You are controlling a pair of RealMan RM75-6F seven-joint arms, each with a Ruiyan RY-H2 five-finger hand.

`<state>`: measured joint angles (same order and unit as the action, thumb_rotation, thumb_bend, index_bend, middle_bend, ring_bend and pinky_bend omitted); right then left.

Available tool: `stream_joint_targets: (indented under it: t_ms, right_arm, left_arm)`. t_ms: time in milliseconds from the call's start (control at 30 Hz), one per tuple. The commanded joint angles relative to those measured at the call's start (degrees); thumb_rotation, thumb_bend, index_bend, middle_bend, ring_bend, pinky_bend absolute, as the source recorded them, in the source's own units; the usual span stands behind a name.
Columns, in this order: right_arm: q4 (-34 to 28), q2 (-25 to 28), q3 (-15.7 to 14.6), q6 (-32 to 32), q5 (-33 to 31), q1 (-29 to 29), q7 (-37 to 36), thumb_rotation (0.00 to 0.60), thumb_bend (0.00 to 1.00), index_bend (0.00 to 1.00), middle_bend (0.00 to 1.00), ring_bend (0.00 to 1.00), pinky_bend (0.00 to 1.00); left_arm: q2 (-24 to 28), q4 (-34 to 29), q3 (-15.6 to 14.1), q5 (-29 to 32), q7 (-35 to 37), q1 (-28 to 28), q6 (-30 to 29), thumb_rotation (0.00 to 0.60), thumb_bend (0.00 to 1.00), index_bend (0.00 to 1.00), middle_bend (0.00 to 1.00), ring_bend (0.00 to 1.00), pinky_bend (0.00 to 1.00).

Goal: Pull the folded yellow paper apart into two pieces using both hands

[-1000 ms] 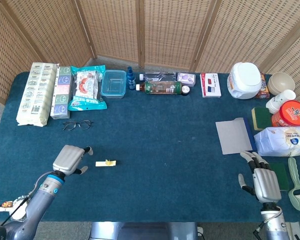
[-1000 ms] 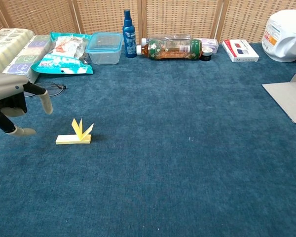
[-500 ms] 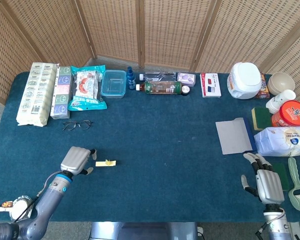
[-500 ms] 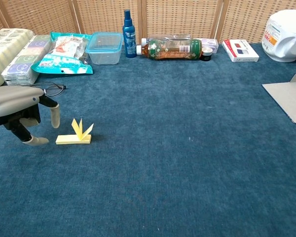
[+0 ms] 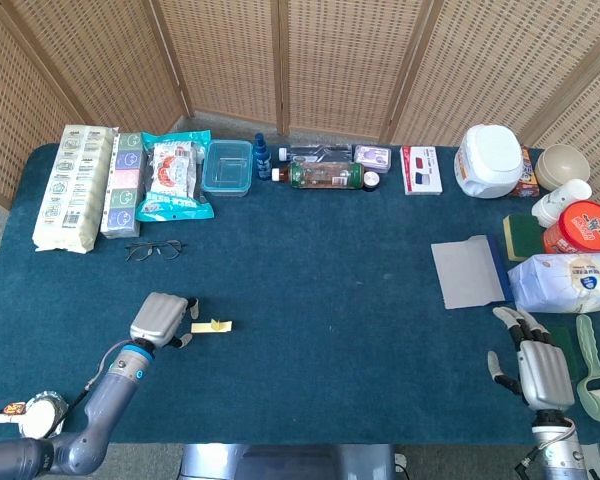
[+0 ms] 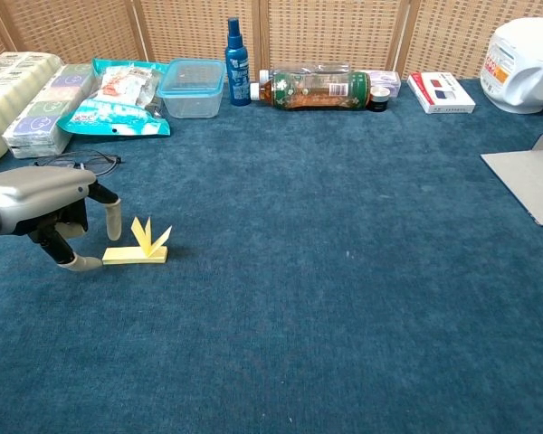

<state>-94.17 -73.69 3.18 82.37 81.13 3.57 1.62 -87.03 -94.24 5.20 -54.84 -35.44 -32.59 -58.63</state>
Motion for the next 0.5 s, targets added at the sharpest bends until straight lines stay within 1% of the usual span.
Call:
stream_joint_targets:
  t_ms: [33, 500]
  right_arm:
    - [0.0, 0.0, 0.0, 0.0, 0.1, 0.0, 0.0, 0.6, 0.47, 0.16, 0.2, 0.11, 0.19]
    - [0.2, 0.1, 0.1, 0.0, -0.2, -0.3, -0.1, 0.6, 0.47, 0.16, 0.2, 0.11, 0.19]
  left_arm:
    - [-0.4, 0.4, 0.0, 0.3, 0.0, -0.4, 0.1, 0.6, 0.22, 0.44, 0.98, 1.0, 1.0]
    - [-1.7, 1.1, -0.4, 1.8, -0.1, -1.7, 0.2, 0.6, 0.22, 0.45, 0.98, 1.0, 1.0]
